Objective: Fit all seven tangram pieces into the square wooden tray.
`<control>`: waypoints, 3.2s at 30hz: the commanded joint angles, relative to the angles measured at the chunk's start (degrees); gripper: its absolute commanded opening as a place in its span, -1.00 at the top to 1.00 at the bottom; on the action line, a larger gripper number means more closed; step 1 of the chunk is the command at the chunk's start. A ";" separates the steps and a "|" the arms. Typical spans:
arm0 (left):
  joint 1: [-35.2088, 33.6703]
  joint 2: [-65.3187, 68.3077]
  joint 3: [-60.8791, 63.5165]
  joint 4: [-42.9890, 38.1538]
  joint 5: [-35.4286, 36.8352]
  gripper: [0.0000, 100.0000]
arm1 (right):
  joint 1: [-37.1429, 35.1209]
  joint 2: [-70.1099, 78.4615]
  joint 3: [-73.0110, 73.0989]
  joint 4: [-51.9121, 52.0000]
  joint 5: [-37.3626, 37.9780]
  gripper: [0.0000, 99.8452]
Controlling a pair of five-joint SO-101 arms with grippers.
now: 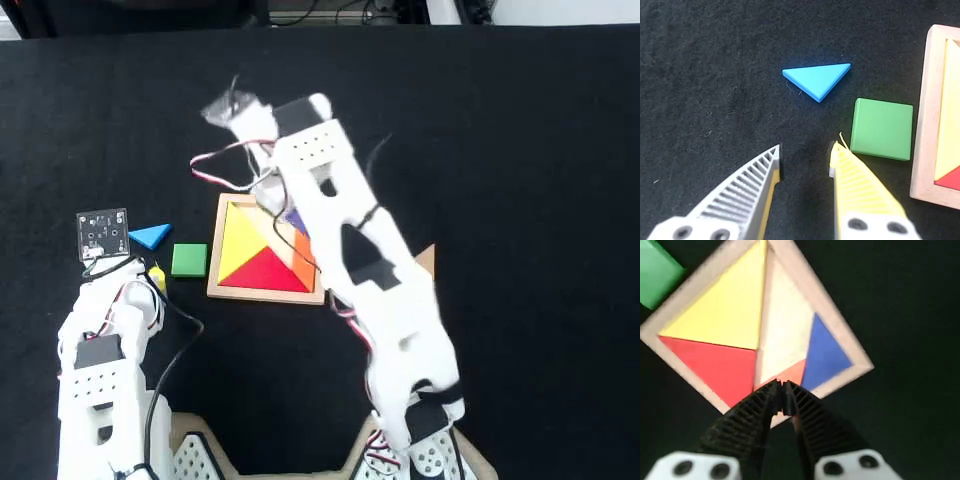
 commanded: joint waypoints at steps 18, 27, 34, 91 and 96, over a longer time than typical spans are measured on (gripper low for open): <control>-1.54 -0.79 -3.03 -3.25 2.90 0.66 | 32.97 -60.09 63.60 -20.57 -5.98 0.98; 7.08 5.63 -31.69 30.07 -9.32 0.56 | 34.55 -73.36 99.82 -50.64 -13.36 0.97; 16.13 20.66 -44.88 39.12 -4.66 0.56 | 34.64 -66.07 100.26 -55.03 -16.88 0.97; -1.80 4.84 -7.08 5.54 -0.18 0.55 | 37.63 -29.93 63.96 -33.41 -16.79 0.71; -1.80 4.84 -7.08 5.54 -0.18 0.55 | 37.63 -30.99 63.78 -32.88 -14.24 0.71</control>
